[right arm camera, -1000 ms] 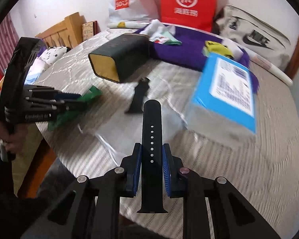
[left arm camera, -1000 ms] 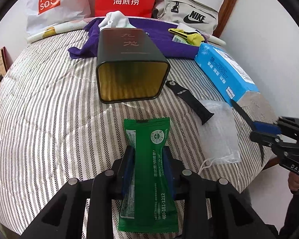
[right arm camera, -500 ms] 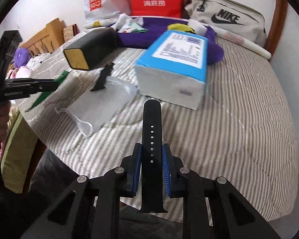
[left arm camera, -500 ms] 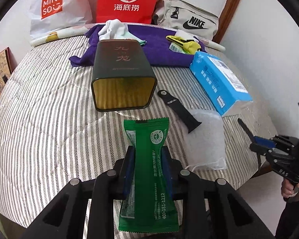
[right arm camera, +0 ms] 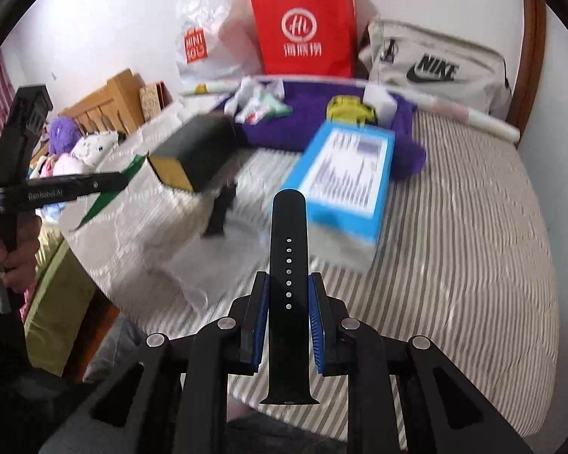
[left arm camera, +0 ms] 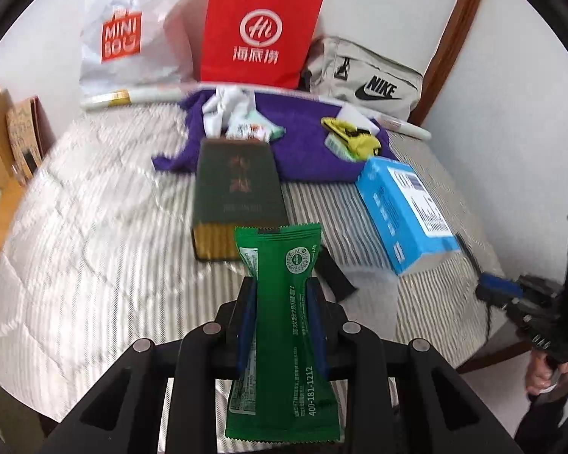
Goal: Organize soft objects
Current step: 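Carry the snack bar with the left gripper while the right gripper carries the strap toward the towel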
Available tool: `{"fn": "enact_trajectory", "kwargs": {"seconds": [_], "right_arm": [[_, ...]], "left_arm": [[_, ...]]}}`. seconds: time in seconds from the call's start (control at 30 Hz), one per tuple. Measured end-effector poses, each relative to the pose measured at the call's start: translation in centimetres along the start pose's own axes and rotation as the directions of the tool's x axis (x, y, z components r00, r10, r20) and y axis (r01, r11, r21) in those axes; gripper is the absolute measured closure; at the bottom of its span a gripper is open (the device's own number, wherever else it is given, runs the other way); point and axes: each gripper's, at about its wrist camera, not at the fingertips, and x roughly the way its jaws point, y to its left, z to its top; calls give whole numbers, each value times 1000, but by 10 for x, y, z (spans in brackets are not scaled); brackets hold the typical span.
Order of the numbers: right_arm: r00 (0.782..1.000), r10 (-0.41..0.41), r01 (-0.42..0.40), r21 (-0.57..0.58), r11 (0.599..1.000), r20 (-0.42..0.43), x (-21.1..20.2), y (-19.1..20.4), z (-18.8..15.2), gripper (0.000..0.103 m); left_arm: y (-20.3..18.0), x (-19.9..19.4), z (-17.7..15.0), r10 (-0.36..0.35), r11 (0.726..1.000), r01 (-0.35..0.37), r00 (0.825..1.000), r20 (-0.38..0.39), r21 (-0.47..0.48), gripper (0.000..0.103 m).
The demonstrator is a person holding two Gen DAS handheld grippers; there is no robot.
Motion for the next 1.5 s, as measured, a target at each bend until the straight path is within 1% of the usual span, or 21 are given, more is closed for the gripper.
{"fn": "enact_trajectory", "kwargs": {"seconds": [0.03,0.1,0.27,0.43,0.8,0.9,1.1,1.23,1.33,1.5], "right_arm": [[1000,3,-3,1,1000,13,-2,-1,7,83],[1000,1,-1,1,1000,30,-3,-3,21,83],[998,-13,13,0,1000,57,-5,-7,50,83],[997,-21,22,-11,1000,70,-3,-8,74,83],[993,-54,51,31,998,101,14,-25,121,83],[993,-61,57,42,997,97,25,-33,134,83],[995,-55,51,49,997,79,53,-50,161,83],[997,-50,49,35,998,53,79,-61,180,83],[997,-68,68,19,998,37,95,-70,193,83],[996,-83,83,6,997,-14,127,-85,207,83]], "left_arm": [[0,-2,4,13,1000,-13,1000,5,3,78],[-1,-6,13,8,1000,-9,1000,24,7,78],[-6,-12,36,35,999,-37,998,53,25,78],[-8,-14,57,20,999,-22,996,84,29,78],[13,18,94,-31,999,31,999,36,-13,78],[18,30,106,-28,999,29,999,22,-19,78],[28,53,130,-58,997,58,998,0,-44,78],[34,65,145,-57,996,57,998,-2,-62,78],[40,73,153,-40,997,40,999,0,-68,78],[48,89,163,-52,995,51,999,-5,-88,78]]}}
